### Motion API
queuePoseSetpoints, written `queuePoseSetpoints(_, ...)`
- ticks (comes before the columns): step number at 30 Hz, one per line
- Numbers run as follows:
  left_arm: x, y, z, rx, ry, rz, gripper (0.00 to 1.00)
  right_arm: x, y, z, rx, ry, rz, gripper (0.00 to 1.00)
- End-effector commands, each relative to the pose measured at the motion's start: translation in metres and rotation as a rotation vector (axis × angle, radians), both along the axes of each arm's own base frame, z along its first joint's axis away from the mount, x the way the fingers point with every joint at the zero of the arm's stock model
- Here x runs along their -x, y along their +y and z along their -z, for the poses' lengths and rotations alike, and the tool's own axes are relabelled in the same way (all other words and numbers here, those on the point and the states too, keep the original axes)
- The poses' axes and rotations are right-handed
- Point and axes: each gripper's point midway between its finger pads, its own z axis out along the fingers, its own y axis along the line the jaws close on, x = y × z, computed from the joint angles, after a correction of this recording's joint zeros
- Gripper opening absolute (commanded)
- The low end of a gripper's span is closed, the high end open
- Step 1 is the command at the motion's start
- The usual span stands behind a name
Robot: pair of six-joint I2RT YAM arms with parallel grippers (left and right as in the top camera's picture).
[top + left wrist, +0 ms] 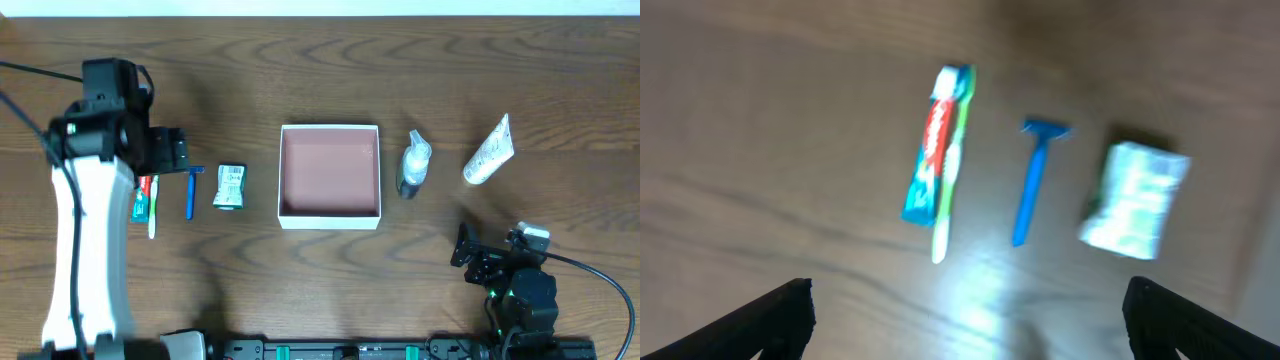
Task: Pack container
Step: 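Move the left gripper over the Colgate toothpaste tube and grasp it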
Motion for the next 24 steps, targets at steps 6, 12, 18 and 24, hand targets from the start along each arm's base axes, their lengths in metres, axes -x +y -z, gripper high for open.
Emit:
queuePoseSetpoints(6,0.003,0.060,0.044,-0.027,0.162,-0.103,0.98,0.000,-0.003,0.000,-0.005,-0.005,0.017,0.99)
queuePoseSetpoints(12,-0.003,0.083,0.073,-0.021,0.218,-0.084,0.99,0.000,-0.003,0.000,-0.005,-0.005,0.017,0.99)
queuePoseSetpoints(18,-0.020,0.085,0.111,0.016,0.275,0.045,1.00,0.000,-0.003,0.000,-0.005,-0.005,0.017,0.99)
queuePoseSetpoints(24,-0.030,0.091,0.142,0.015,0.314,0.105,0.96,0.000,-0.003,0.000,-0.005,-0.005,0.017,0.99)
